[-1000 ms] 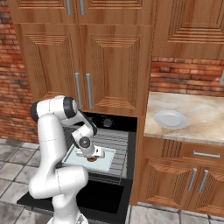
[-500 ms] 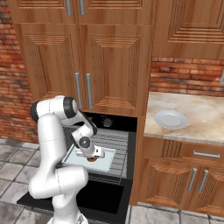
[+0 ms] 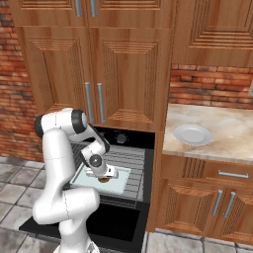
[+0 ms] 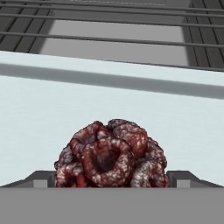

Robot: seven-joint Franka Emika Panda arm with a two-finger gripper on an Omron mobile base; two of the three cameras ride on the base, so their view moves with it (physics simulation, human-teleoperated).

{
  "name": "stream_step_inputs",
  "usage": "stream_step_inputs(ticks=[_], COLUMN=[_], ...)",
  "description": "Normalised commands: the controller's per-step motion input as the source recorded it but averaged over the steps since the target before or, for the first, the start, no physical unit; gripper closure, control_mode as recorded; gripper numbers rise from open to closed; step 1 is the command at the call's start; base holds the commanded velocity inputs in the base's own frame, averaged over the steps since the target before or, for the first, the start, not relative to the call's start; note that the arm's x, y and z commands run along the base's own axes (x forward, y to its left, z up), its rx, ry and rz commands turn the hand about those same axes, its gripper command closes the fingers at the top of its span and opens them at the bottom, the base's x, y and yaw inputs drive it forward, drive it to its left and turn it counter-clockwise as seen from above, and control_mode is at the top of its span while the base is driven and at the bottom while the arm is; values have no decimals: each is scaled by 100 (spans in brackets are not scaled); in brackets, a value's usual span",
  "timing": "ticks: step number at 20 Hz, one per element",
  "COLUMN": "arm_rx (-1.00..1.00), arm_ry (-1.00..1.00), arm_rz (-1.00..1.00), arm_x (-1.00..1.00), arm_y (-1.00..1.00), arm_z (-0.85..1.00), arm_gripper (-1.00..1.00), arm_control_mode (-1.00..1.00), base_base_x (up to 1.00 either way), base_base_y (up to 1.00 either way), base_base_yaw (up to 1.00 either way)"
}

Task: Take the baked cake out of the oven and place it on the plate for cooling. Then close the oven door.

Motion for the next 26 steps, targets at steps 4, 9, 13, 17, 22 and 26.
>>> stream_step_inputs(ticks=[4, 9, 13, 17, 22, 26], arm_rx=[0, 0, 0, 0, 0, 0], arm_ry=[0, 0, 0, 0, 0, 0], arm_rz=[0, 0, 0, 0, 0, 0], arm_x=[0, 0, 0, -1, -36, -62], arm_y=[0, 0, 0, 0, -7, -5], arm_z=[0, 0, 0, 8, 24, 29], arm_gripper=[100, 100, 100, 100, 100, 100], arm_control_mode=[-100, -100, -100, -100, -100, -100], base_base_x=[0, 0, 0, 0, 0, 0], base_base_y=[0, 0, 0, 0, 0, 0], base_base_yaw=[0, 0, 0, 0, 0, 0])
